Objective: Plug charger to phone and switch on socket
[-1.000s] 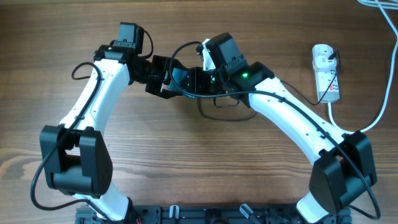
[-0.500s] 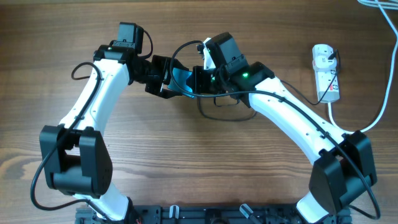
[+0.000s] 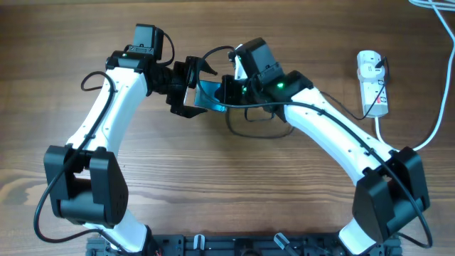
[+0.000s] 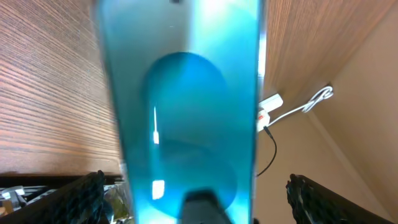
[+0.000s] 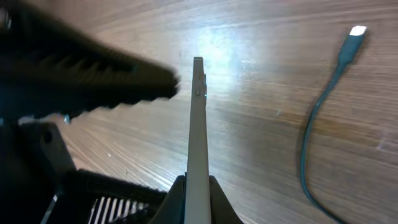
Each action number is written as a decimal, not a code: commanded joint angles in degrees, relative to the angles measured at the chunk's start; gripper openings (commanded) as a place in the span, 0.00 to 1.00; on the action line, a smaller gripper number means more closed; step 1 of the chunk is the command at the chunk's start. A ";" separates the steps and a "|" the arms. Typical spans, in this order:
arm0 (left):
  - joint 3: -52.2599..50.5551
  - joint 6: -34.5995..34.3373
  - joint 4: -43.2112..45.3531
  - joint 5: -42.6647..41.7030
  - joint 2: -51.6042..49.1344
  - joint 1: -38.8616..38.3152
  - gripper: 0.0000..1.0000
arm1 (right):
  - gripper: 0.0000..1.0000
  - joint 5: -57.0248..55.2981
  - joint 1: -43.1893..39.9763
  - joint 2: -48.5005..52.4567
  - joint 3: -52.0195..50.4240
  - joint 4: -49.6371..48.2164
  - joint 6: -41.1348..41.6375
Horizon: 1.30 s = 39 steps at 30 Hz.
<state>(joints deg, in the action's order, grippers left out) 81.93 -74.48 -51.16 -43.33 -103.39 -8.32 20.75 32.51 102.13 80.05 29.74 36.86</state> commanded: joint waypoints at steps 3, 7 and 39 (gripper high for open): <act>0.59 7.65 2.12 -0.52 1.51 -0.22 1.00 | 0.04 2.10 -7.04 -3.85 -0.02 -0.66 1.75; 0.59 18.64 9.11 -5.57 1.51 -0.22 0.99 | 0.04 6.19 -12.66 -9.35 -0.02 -0.57 5.99; 0.59 -10.36 53.79 -14.69 1.51 -0.22 0.27 | 0.04 -1.95 -6.97 -11.15 -0.04 -19.82 48.83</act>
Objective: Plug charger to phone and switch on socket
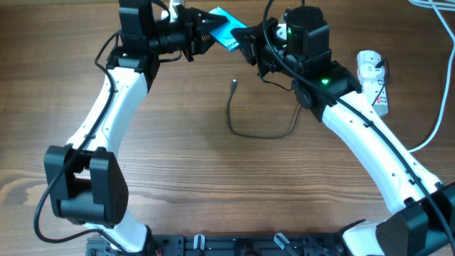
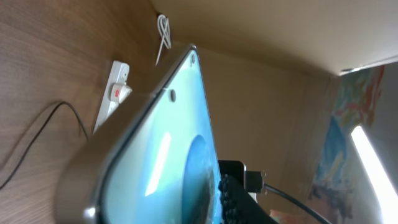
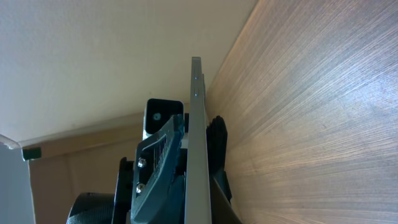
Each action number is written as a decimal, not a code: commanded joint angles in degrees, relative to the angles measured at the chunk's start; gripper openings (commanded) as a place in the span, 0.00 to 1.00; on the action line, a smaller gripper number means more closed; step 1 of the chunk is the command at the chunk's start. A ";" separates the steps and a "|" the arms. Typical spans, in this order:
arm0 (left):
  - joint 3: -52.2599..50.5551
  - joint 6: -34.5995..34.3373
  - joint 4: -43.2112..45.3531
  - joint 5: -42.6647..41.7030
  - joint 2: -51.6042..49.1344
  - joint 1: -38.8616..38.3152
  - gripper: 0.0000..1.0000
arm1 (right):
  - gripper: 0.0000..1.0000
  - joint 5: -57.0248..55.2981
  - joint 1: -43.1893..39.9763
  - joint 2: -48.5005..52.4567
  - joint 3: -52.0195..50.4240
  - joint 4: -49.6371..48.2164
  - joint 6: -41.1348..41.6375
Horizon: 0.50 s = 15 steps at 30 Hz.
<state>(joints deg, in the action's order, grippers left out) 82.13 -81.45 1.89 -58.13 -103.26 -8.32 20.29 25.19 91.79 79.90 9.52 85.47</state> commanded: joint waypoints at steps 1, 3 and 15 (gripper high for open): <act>0.39 -4.07 0.74 0.11 1.38 -0.22 0.26 | 0.04 -1.49 0.35 -0.81 0.11 0.39 0.24; 0.39 -5.20 0.72 0.09 1.38 -0.22 0.10 | 0.04 -1.49 0.35 -0.81 0.11 0.42 0.22; 0.39 12.66 -2.47 0.31 1.36 -0.20 0.04 | 0.57 -5.49 0.35 -0.81 0.11 5.55 -5.29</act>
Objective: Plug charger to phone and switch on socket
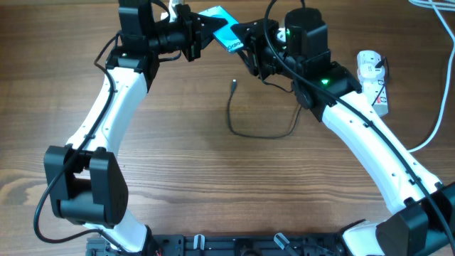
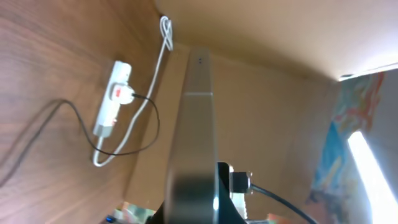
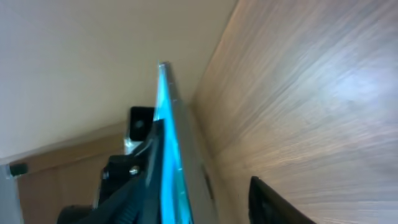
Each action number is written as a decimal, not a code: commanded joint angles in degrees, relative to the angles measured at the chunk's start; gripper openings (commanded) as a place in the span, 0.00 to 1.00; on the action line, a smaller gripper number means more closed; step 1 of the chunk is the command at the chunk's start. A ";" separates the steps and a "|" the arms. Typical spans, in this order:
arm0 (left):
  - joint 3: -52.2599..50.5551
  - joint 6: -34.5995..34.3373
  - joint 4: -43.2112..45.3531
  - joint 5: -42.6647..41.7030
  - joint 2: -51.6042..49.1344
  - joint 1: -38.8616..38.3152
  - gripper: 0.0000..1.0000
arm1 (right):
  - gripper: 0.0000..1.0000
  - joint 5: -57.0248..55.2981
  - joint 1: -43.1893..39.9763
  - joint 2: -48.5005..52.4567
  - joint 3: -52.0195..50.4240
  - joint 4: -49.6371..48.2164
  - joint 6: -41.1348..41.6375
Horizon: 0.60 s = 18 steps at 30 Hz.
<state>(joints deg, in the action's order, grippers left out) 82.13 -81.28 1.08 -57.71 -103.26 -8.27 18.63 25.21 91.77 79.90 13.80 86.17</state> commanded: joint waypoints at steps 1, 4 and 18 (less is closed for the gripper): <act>0.39 18.88 -4.02 -0.11 1.36 -0.24 0.04 | 0.59 -4.83 0.33 -0.79 0.11 1.99 -10.47; 0.39 30.34 -13.84 1.49 1.27 -0.09 0.04 | 0.71 -6.84 0.33 -0.79 0.11 4.66 -24.74; 0.39 41.83 -27.08 4.85 1.27 15.13 0.04 | 0.73 -7.41 0.07 0.81 0.74 20.41 -58.71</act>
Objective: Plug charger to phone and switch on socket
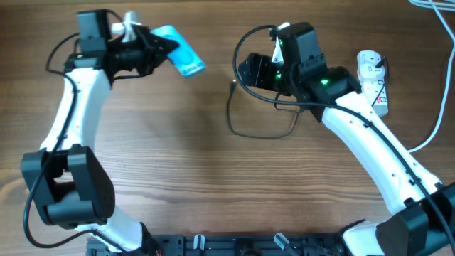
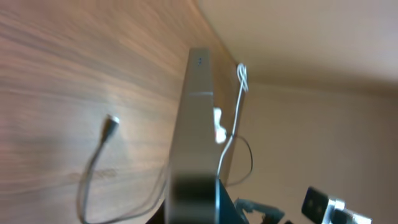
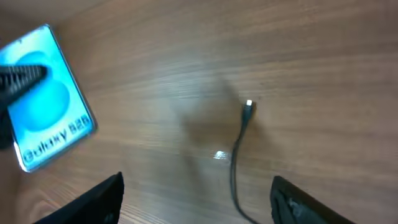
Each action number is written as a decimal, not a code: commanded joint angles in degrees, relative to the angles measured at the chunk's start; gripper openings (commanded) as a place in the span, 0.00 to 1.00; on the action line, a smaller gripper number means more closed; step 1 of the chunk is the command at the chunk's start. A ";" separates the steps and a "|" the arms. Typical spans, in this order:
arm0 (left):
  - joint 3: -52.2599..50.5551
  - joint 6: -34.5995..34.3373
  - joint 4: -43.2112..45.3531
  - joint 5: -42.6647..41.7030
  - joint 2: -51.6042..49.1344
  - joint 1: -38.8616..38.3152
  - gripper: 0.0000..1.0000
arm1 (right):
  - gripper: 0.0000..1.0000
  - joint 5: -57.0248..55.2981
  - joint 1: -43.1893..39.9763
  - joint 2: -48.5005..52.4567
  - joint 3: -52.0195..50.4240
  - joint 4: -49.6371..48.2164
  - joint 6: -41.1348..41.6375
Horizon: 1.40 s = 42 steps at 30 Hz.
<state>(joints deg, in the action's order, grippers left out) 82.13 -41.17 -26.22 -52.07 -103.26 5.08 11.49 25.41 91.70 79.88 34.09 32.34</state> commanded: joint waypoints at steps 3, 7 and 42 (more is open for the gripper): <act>0.39 0.00 0.22 -0.76 1.27 4.09 0.04 | 0.64 2.62 -0.13 7.61 7.82 4.42 -6.86; 0.39 -0.44 0.20 -0.74 1.27 5.07 0.04 | 0.55 2.34 -0.13 19.61 21.62 12.48 -8.72; 0.39 -1.70 -2.67 -0.11 1.27 5.11 0.04 | 0.04 -8.94 5.14 45.83 24.28 7.78 -0.46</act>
<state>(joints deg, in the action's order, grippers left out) 82.13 -42.54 -28.53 -51.46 -103.26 10.04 5.54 29.71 135.55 106.28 40.34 31.86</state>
